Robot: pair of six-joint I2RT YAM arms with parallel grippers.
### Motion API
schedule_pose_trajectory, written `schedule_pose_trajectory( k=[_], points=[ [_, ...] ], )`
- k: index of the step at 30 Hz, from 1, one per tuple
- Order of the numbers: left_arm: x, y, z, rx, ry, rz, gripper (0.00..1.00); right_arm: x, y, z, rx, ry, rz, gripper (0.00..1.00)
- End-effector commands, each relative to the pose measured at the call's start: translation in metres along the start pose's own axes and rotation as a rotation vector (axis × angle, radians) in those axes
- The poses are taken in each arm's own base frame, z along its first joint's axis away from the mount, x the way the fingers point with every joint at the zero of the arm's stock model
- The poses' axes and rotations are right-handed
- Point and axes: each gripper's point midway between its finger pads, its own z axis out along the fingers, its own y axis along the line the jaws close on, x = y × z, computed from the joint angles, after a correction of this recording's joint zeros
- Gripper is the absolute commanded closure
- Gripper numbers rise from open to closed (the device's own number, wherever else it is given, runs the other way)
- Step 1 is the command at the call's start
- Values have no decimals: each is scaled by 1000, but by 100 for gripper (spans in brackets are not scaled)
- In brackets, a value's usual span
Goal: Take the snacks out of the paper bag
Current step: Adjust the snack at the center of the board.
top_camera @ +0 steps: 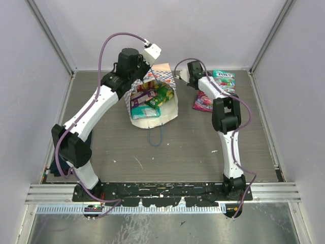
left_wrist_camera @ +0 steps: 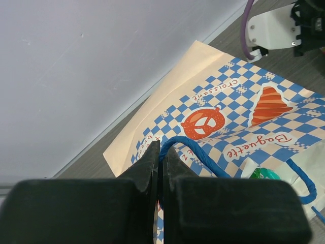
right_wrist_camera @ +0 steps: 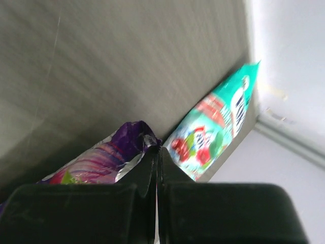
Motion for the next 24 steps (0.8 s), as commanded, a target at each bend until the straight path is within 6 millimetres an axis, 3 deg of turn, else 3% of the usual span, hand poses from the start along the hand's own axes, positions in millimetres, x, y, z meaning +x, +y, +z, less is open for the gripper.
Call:
schedule_pose_trajectory(
  k=[1,6,10,13,14,16,17,18,19,21,24],
  points=[
    [-46,32,-28,-104,-142,-34,99,-75,-82,-33,250,-224,-38,99],
    [-38,36,-22,-133,-122,-28,99,-112,-66,-21,247,-311,-67,99],
    [-38,32,-19,-90,-80,-65,100,-148,-72,-19,303,-424,34,99],
    [-25,37,-16,-108,-70,-118,100,-151,-79,-12,383,-436,84,99],
    [-24,37,-15,-114,-78,-120,100,-151,-85,-11,410,-441,123,85],
    [-31,37,-20,-123,-84,-107,100,-147,-106,-20,523,-479,306,10],
    [-38,41,-26,-146,-84,-108,100,-143,-108,-27,553,-486,346,1],
    [-46,45,-34,-161,-95,-120,100,-138,-109,-39,574,-485,380,0],
    [-51,47,-42,-163,-112,-131,100,-134,-115,-63,598,-497,435,0],
    [-59,53,-57,-182,-158,-155,97,-106,-125,-115,643,-513,615,0],
    [-54,46,-59,-160,-170,-205,95,-56,-137,-183,659,-551,1016,0]
  ],
)
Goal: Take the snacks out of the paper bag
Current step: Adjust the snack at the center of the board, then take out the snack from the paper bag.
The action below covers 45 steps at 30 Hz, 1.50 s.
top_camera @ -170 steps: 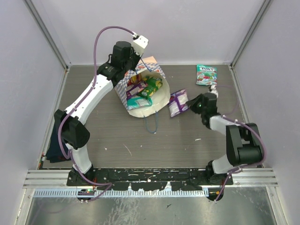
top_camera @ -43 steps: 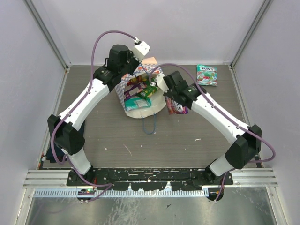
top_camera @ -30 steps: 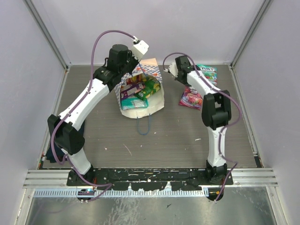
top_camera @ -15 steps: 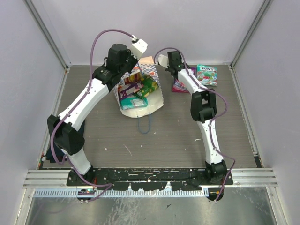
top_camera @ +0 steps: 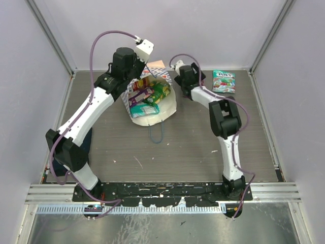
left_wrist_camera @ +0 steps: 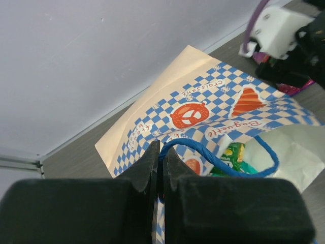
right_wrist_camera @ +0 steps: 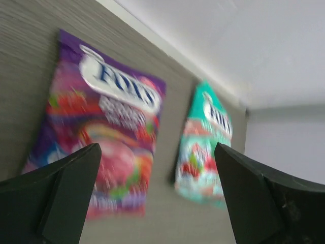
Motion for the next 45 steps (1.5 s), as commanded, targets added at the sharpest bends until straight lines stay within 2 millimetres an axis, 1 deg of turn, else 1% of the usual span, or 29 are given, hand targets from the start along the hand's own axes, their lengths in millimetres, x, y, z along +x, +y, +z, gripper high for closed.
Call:
schedule_pose_trajectory(
  k=[1,3,4,5,6,7,8,9,11,13,15,16,18,20,22,23,25,27,29,30,33,35,37,40,41,42,45],
  points=[
    [-49,20,-38,-46,-176,-105,95,-60,-173,-137,333,-196,742,0],
    [-52,19,-34,-39,-176,-109,96,-50,-174,-177,262,-229,932,0],
    [-56,20,-34,-45,-177,-127,97,-44,-170,-194,224,-243,1040,0],
    [-55,22,-32,-54,-168,-127,99,-37,-166,-216,173,-255,1147,0],
    [-52,21,-31,-49,-151,-116,100,-39,-155,-237,71,-302,1219,0],
    [-47,22,-30,-62,-133,-118,100,-46,-135,-258,-59,-353,1261,0],
    [-43,25,-29,-81,-130,-117,100,-53,-118,-284,-136,-403,1282,0],
    [-41,25,-27,-85,-138,-102,100,-56,-97,-307,-193,-433,1288,0],
    [-41,28,-26,-99,-136,-88,100,-57,-55,-342,-275,-445,1306,0],
    [-43,31,-27,-108,-125,-78,100,-58,-13,-366,-381,-435,1352,0],
    [-43,35,-27,-125,-134,-70,100,-67,26,-386,-493,-445,1340,5],
    [-42,37,-26,-129,-134,-66,100,-73,48,-390,-530,-435,1315,6],
    [-40,39,-26,-132,-121,-62,100,-88,80,-396,-619,-422,1307,6],
    [-38,41,-26,-134,-113,-57,100,-100,114,-396,-725,-360,1332,6],
    [-36,40,-26,-129,-112,-59,100,-106,146,-390,-787,-259,1396,4],
    [-36,40,-26,-123,-114,-62,100,-108,159,-386,-812,-206,1441,3],
    [-38,40,-26,-114,-121,-67,100,-114,178,-379,-844,-129,1524,0],
    [-40,40,-26,-109,-127,-70,100,-120,188,-368,-838,-111,1593,0],
    [-40,39,-27,-100,-125,-68,100,-131,188,-361,-872,-135,1694,0],
    [-39,39,-28,-98,-122,-63,100,-134,188,-357,-885,-129,1753,0],
    [-39,41,-31,-101,-117,-45,100,-135,197,-334,-860,-62,1894,1],
    [-40,43,-33,-105,-117,-43,100,-126,214,-311,-809,25,1977,5],
    [-42,43,-35,-103,-124,-42,100,-121,220,-293,-774,51,2061,8],
    [-43,42,-34,-99,-125,-37,100,-118,230,-268,-742,73,2147,18],
    [-43,42,-34,-96,-125,-36,100,-119,233,-261,-732,89,2174,20],
    [-42,40,-33,-89,-122,-34,100,-114,240,-253,-701,118,2189,21],
    [-41,36,-31,-68,-117,-37,100,-105,251,-232,-610,143,2219,25]
  ],
)
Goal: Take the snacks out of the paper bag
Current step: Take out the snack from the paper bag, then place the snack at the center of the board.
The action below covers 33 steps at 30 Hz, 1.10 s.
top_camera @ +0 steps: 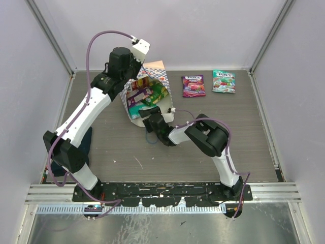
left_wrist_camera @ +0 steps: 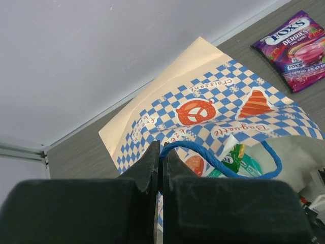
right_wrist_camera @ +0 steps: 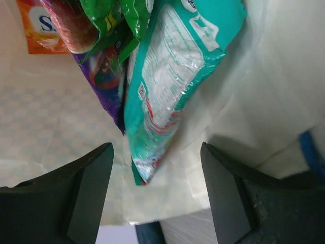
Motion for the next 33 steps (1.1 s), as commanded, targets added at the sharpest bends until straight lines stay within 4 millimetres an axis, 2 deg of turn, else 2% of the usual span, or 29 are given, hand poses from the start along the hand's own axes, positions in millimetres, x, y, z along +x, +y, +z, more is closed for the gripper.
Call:
schedule_pose_trajectory(
  k=[1,2,4,5,7,8,11,16,18,20,22,24,25,26,27,29,32,33],
  points=[
    [-46,21,-16,-38,-130,-15,100,-18,11,26,-15,-111,150,27],
    [-47,21,-16,-33,-132,-16,100,-19,6,32,-8,-120,148,30],
    [-48,19,-16,-25,-137,-18,100,-20,-3,43,1,-118,145,42],
    [-49,20,-16,-25,-140,-20,100,-20,-3,47,-10,-109,130,56],
    [-49,19,-16,-24,-139,-17,100,-18,3,50,-38,-67,87,90],
    [-48,20,-15,-28,-137,-14,100,-15,7,47,-40,-39,60,98],
    [-46,22,-14,-44,-128,-4,100,3,23,21,-59,59,-93,99],
    [-40,31,-8,-100,-100,14,100,34,39,-62,-36,281,-460,99],
    [-37,36,-6,-129,-84,25,100,32,38,-95,-45,356,-602,99],
    [-34,41,-3,-154,-74,30,100,21,25,-127,-15,411,-724,99],
    [-32,45,-2,-160,-69,24,100,5,10,-159,32,445,-831,99],
    [-31,47,-2,-156,-68,13,100,-16,8,-189,63,443,-902,99],
    [-30,48,-2,-154,-69,10,100,-31,5,-204,107,430,-945,99],
    [-30,48,-3,-153,-70,7,100,-50,10,-214,139,381,-980,99],
    [-30,48,-4,-153,-71,7,100,-71,16,-226,179,328,-1014,99],
    [-30,50,-5,-155,-75,6,100,-125,27,-246,320,190,-1093,99],
    [-33,48,-4,-144,-83,-1,100,-214,11,-279,748,26,-1198,99],
    [-33,47,-4,-136,-86,-2,100,-238,4,-288,900,-12,-1234,99]
  ],
)
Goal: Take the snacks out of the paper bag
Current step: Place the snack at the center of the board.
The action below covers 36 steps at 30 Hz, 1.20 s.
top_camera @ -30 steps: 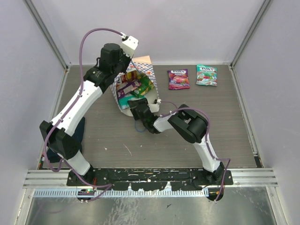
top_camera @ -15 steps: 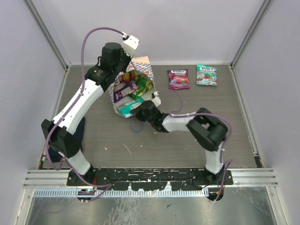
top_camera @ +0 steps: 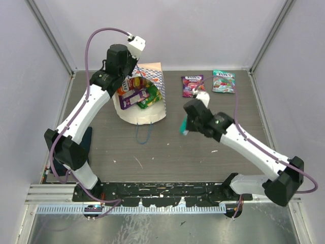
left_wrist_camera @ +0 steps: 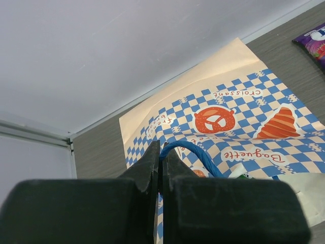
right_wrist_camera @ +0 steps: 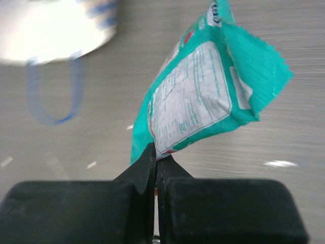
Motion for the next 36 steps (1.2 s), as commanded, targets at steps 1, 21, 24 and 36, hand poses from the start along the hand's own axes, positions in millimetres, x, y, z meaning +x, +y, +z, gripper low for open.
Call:
schedule_pose_trajectory(
  k=[1,21,24,36],
  points=[
    [-41,18,-11,-36,-128,-44,100,-32,-147,-50,761,65,-245,99],
    [-42,27,-27,-68,-154,-32,100,-29,-174,78,1006,282,-444,99],
    [-43,29,-29,-69,-160,-35,100,-17,-174,86,968,299,-430,99],
    [-50,31,-44,-64,-197,-55,100,-18,-139,94,677,204,-312,23]
  ],
)
